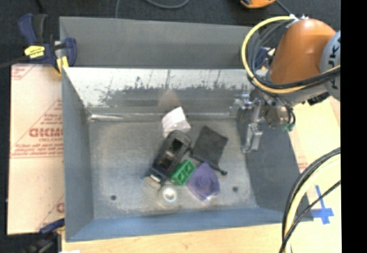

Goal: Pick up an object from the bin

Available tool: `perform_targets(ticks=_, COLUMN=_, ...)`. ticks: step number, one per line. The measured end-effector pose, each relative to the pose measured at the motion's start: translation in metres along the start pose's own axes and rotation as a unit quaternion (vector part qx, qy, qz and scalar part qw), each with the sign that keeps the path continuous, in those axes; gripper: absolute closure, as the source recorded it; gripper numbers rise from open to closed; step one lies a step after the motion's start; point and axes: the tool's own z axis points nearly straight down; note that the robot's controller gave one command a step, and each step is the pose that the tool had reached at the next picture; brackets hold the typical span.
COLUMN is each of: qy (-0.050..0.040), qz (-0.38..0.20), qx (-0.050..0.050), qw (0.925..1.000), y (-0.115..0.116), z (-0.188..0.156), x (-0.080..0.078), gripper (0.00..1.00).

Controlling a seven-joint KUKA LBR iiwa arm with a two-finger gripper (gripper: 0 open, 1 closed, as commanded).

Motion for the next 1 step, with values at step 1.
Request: perform_targets(ticks=1, qy=0.0028, qz=-0.076, qx=-0.002, qw=0.9971, y=0.0566, z=0.0314, x=-0.0095, gripper=0.0)
